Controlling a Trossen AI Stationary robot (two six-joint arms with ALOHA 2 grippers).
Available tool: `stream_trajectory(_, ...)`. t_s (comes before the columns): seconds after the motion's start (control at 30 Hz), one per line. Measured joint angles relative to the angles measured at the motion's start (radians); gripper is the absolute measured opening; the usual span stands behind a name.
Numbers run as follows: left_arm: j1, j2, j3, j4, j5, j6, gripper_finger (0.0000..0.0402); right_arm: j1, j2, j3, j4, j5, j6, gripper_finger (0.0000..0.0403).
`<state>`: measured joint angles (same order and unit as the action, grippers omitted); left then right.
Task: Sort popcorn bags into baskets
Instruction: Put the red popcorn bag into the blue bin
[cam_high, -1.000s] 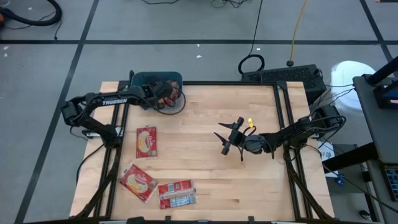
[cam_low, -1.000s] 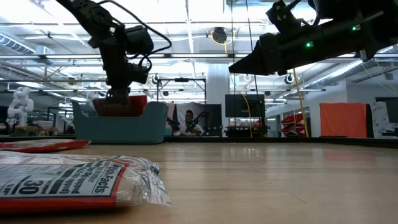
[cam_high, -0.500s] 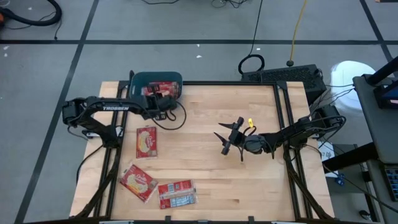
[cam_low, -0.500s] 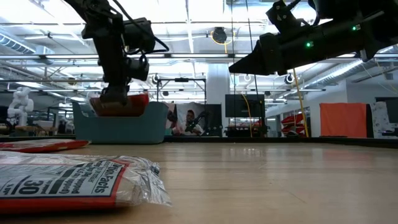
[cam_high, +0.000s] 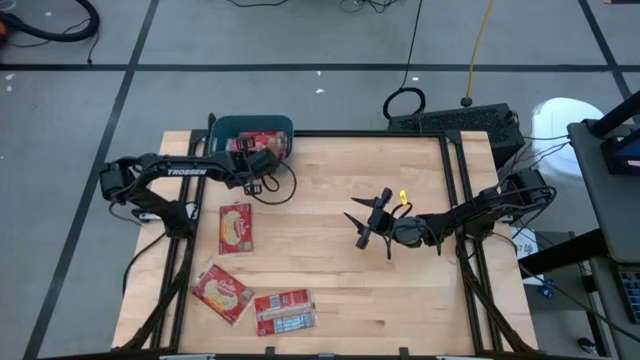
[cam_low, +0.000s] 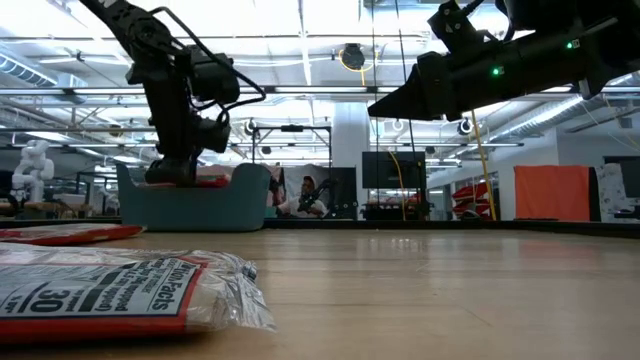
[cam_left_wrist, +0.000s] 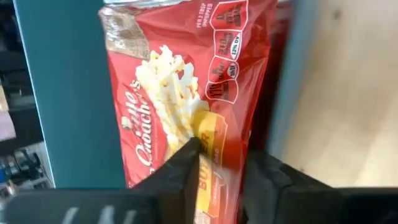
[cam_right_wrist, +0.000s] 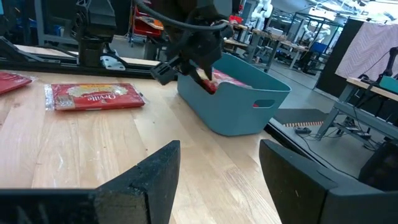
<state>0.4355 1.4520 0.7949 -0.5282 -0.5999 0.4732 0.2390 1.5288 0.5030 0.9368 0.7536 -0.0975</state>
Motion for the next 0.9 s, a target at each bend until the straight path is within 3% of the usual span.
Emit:
stream_trajectory(0.23,0.036,-0.004,0.000,0.051,0.009,-0.058,0.0206,0.000,0.000,0.000,-0.001,0.000,0.000,0.0214)
stream_trajectory(0.4,0.044,-0.055,0.000,0.018,0.114,-0.127,0.0239,0.000,0.000,0.000,-0.004,0.000,0.000,0.0214)
stream_trajectory(0.57,0.062,-0.143,0.000,0.062,0.135,-0.211,0.0220,-0.002,0.000,0.000,-0.005,0.000,0.004,0.0214)
stream_trajectory(0.7,0.094,-0.202,0.001,0.088,0.176,-0.260,0.0178,-0.002,0.000,0.000,-0.005,0.000,0.004,0.0214)
stream_trajectory(0.9,0.180,-0.175,0.001,0.080,0.288,-0.277,0.0108,-0.002,0.000,0.000,-0.004,0.000,0.004,0.0214)
